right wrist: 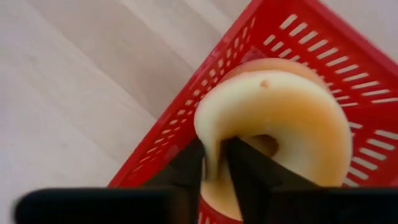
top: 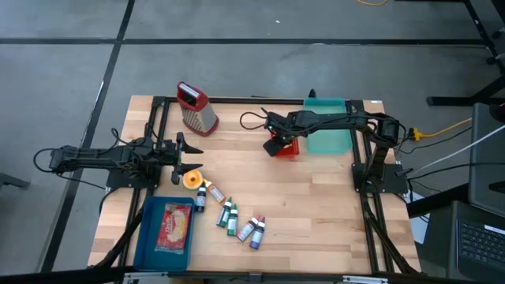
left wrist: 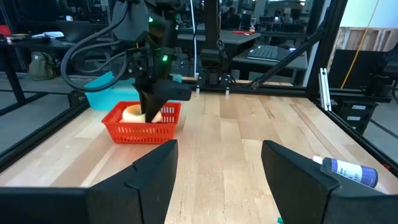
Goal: Pick & Place Food Item
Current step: Put the orange and black donut into the red bin, then put the orange and blue donut into the red bin
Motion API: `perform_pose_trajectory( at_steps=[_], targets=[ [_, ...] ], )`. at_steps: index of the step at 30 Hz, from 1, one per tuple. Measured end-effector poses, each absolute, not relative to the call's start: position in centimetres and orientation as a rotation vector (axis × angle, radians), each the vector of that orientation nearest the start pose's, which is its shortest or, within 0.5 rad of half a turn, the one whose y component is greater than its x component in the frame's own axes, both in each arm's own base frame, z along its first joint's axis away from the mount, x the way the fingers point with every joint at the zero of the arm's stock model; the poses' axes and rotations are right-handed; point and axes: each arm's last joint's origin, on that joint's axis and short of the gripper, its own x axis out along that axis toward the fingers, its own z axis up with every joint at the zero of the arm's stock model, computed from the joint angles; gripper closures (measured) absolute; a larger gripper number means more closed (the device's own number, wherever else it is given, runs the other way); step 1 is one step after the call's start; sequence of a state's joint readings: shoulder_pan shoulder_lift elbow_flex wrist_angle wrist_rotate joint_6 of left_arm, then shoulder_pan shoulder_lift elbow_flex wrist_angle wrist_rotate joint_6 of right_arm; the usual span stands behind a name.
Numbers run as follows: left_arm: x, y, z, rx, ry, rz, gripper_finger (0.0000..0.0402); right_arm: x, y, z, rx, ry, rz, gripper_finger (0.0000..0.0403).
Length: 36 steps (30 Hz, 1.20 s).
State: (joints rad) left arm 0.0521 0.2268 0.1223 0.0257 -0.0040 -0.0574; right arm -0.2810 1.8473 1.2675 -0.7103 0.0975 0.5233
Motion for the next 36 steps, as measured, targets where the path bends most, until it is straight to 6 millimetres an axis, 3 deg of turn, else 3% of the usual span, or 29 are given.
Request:
perform_pose_trajectory(
  at_steps=[7, 11, 20, 25, 31, 36],
  targets=[
    [10.9, 0.6, 18.9, -0.059, 0.078, 0.059, 0.0174, 34.1, -10.1, 18.0, 0.561, 1.195, -0.651, 0.0194],
    [10.9, 0.6, 18.9, -0.059, 0.078, 0.058, 0.0174, 33.9, -10.1, 18.9, 0.545, 1.168, -0.672, 0.0152],
    [10.9, 0.6, 18.7, -0.054, 0.098, 0.058, 0.0174, 33.9, -9.4, 25.5, 0.473, 0.977, -0.696, 0.0141],
    [10.6, 0.6, 17.2, -0.087, 0.262, 0.067, 0.0174, 34.2, -8.1, 28.4, 0.412, 0.876, -0.704, 0.0141],
    [10.2, 0.8, 16.2, -0.112, 0.411, 0.101, 0.0174, 35.3, -6.0, 30.2, 0.344, 0.767, -0.684, 0.014],
    [10.4, 1.0, 16.1, -0.127, 0.434, 0.154, 0.0174, 35.7, -4.6, 30.4, 0.31, 0.749, -0.649, 0.014]
  ],
)
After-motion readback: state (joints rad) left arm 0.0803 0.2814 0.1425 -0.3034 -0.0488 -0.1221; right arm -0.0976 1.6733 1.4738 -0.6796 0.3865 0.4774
